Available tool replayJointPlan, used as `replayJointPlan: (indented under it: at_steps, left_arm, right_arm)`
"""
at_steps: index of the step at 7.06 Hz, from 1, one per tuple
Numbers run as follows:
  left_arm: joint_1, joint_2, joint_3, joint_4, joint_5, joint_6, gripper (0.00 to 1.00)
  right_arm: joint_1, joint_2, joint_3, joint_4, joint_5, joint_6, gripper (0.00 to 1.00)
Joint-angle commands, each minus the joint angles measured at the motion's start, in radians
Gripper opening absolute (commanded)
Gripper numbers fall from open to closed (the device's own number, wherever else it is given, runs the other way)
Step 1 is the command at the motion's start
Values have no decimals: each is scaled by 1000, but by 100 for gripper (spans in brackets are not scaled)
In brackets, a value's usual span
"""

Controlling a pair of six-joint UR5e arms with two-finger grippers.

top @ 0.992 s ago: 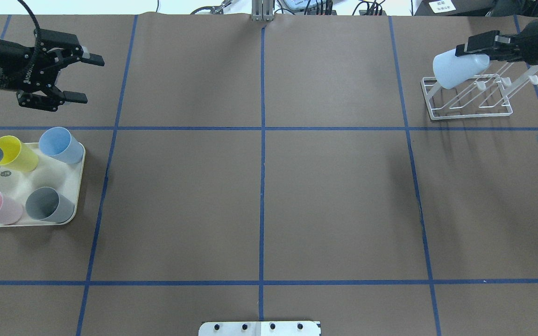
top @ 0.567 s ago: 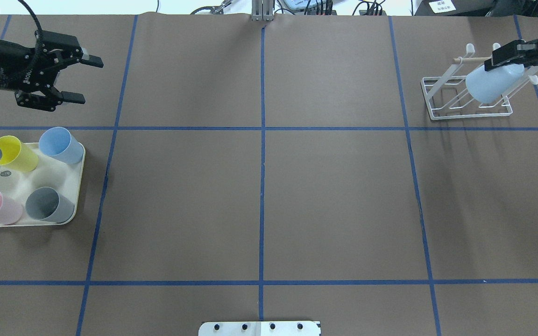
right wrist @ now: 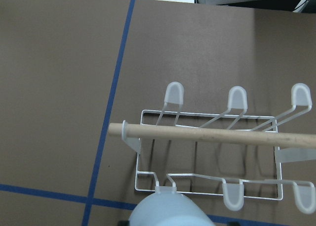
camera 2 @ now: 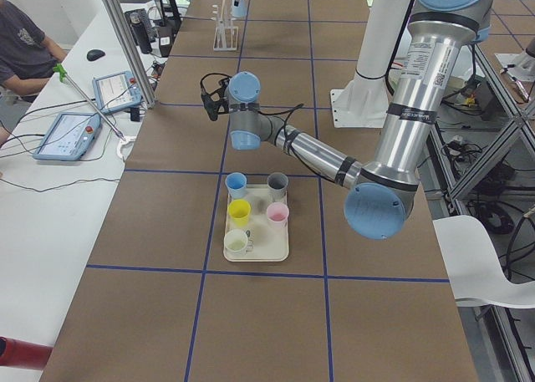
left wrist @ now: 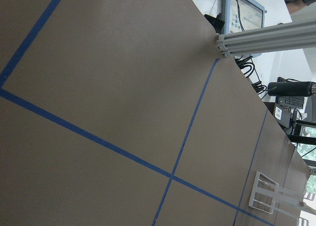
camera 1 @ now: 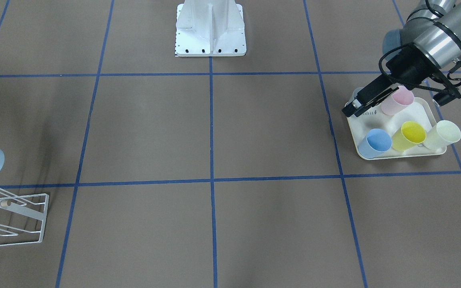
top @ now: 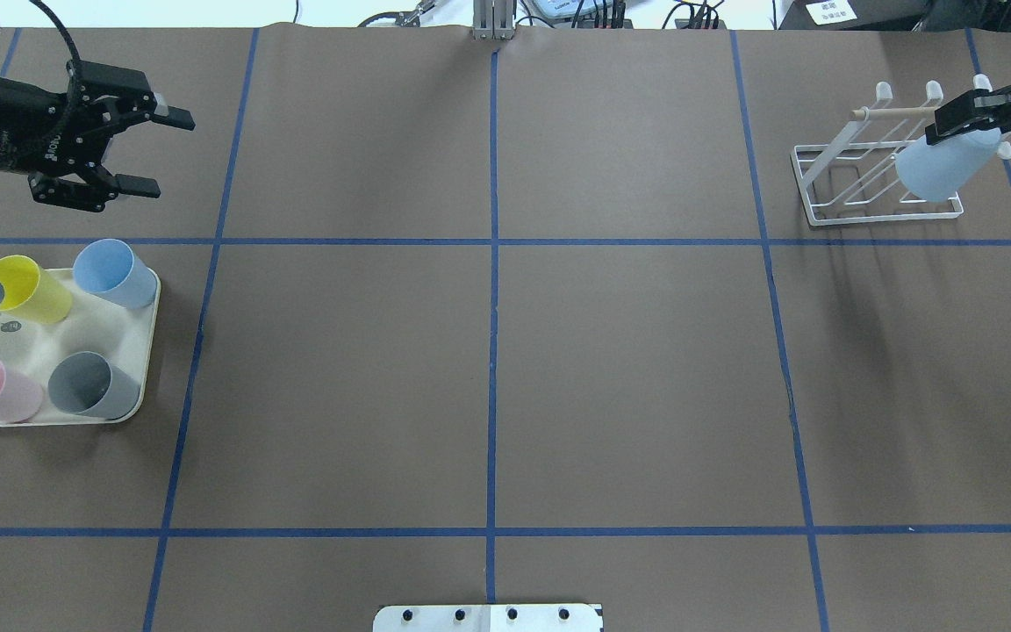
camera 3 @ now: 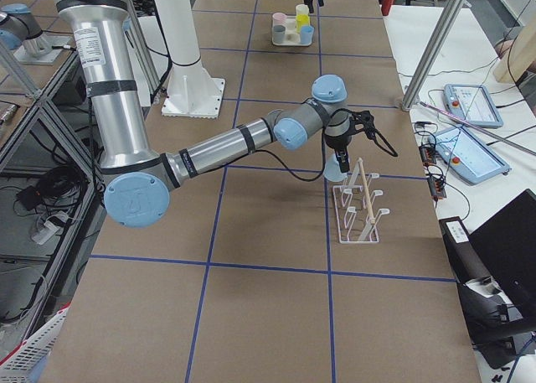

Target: Transfer IKEA cup to right arm and place on rack

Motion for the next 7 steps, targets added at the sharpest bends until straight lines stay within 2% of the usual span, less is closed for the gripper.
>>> replayJointPlan:
  at_steps: [1,4,5,7]
  left_arm:
    - [-1,0,-4,-1,-4,0,100]
    - [-3,0,-6,-1,-4,-2,100]
    - [-3,0,-7,-1,-5,-2,100]
    - [-5,0,-9,-1,-5,-2,100]
  right_arm:
    - [-18,39,-42,3,-31,-2,23]
    - [-21,49,-90,9,-33,-32,24]
    - [-30,59,-117,11,-45,-29,39]
    - [-58,73,-137,11,-68,-28,80]
